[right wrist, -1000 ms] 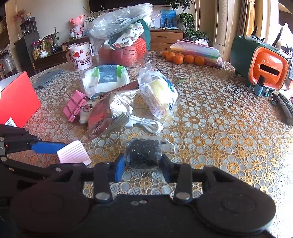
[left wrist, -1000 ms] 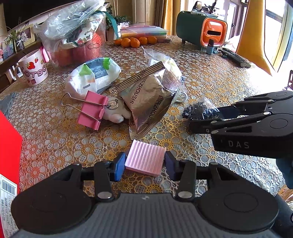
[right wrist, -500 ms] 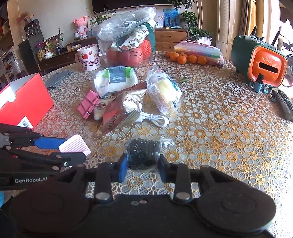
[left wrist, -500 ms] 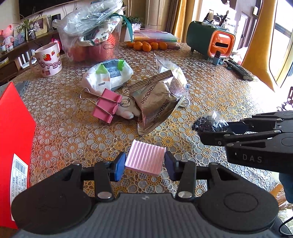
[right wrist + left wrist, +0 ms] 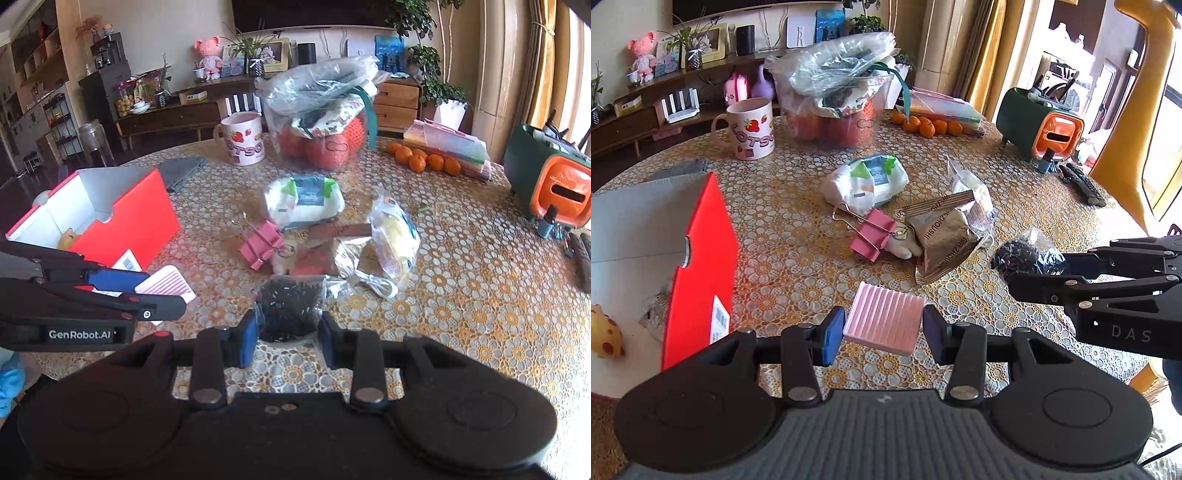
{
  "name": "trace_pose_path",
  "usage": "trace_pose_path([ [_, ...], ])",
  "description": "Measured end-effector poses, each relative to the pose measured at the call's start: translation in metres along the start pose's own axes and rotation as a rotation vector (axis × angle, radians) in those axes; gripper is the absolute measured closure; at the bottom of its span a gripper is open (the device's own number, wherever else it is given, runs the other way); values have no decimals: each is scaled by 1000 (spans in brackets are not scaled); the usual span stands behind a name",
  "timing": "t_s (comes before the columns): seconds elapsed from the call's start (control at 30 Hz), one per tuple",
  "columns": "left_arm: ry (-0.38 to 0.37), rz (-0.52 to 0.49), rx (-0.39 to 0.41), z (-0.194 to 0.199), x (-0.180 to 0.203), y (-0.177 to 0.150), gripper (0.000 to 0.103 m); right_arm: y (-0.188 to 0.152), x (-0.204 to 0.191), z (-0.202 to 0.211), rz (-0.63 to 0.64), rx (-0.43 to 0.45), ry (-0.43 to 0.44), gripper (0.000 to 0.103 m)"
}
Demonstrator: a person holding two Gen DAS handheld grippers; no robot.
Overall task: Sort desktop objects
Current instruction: 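Carry the pink block with left tool while right tool carries the black bag to the box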
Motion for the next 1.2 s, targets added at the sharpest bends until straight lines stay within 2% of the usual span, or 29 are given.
trace_pose_path([
  [0.27, 64, 43, 60, 47, -42, 5, 58, 33, -56, 15, 90, 41, 82, 69],
  [0.73, 177, 133, 126, 92, -133, 3, 58, 75, -144, -4, 191, 62, 181, 69],
  [0.97, 237, 160, 117, 97, -178, 1, 58, 91, -179, -22, 236, 60, 216, 69],
  [1.2, 302, 177, 61, 89, -225, -1, 58, 103, -209, -51, 272, 22, 228, 69],
])
Point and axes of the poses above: each gripper's, at about its wrist camera, not at the fingertips, and z roughly against the way its jaws point, x to its right, y to its top, the point moved 3 cm from there along -z, roughly the way its jaws point, and after that the axes turned 1 degree about -z, right-handed, at the moved point
